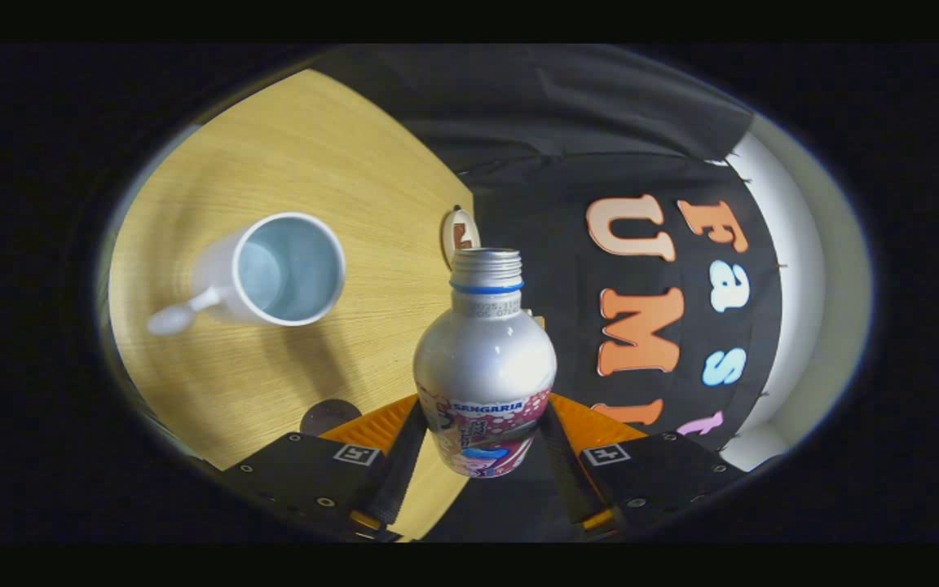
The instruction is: Take the bottle from table, then pour the juice into the cup, finally place the bottle on the coaster
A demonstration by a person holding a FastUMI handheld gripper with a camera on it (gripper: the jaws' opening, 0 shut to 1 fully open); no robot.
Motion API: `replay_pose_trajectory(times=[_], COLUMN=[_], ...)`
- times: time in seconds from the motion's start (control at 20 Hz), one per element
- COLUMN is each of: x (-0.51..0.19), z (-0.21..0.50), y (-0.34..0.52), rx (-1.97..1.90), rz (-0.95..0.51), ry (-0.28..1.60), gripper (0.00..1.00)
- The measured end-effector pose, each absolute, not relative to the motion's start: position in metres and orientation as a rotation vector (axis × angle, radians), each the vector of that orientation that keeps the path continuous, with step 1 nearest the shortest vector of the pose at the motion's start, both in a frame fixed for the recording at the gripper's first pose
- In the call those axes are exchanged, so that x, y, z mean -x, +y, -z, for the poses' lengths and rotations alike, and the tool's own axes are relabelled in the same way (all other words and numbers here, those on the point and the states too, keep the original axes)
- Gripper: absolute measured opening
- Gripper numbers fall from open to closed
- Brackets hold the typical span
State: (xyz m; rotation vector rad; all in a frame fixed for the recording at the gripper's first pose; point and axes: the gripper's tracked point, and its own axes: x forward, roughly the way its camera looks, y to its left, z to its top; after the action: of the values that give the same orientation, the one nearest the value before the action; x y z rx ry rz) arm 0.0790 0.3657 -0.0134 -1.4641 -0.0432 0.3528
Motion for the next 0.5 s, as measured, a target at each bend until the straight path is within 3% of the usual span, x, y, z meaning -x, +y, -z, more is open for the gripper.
replay_pose_trajectory(times=[0.5], x=[-0.094], z=[0.019], y=[0.305], rx=[0.919], rz=[-0.353], ry=[0.104], gripper=[0.76])
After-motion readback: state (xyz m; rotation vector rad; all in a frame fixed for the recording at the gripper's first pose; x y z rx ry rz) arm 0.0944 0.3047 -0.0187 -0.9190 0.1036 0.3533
